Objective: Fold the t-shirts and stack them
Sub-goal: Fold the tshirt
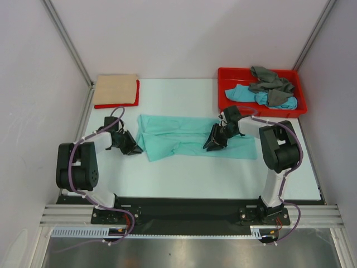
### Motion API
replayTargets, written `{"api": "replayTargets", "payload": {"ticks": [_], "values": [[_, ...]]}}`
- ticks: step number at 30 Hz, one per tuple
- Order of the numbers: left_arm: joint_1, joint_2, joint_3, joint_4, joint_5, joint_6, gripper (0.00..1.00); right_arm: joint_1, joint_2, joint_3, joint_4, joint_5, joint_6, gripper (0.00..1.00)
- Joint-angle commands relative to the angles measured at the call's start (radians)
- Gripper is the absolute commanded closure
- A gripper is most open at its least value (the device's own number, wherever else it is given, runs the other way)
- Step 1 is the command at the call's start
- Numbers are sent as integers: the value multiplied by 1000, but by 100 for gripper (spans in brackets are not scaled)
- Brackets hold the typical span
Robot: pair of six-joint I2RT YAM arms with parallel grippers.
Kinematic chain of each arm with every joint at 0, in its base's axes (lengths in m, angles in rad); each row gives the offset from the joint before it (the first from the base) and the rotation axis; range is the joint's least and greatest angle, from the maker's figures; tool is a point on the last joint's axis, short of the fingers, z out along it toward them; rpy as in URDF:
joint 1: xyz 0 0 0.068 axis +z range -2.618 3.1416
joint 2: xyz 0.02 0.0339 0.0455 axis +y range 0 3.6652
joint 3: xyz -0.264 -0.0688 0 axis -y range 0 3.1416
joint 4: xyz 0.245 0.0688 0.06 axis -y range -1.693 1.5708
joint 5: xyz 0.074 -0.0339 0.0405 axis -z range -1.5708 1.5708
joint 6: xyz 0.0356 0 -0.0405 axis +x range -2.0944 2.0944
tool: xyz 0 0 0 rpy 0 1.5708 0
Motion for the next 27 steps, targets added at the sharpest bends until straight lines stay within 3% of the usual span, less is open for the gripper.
{"api": "replayTargets", "payload": {"ticks": [1,10,12,16,17,27], "values": [[29,-18,-41,5,-28,-12,82,-9,-42,-13,1,6,-19,67],[34,-110,-88,-20,-16,14,88,-29,-67,-52,10,-3,-28,67],[33,-177,-62,-37,3,37,87,-14,-82,-42,7,-9,-42,62],[34,-268,-7,-37,-8,69,66,44,-81,35,-19,-8,-59,49],[33,-271,-1,-25,-8,72,65,57,-71,82,-22,-11,-53,46],[34,-57,13,114,47,44,73,236,94,274,88,-49,122,43]]}}
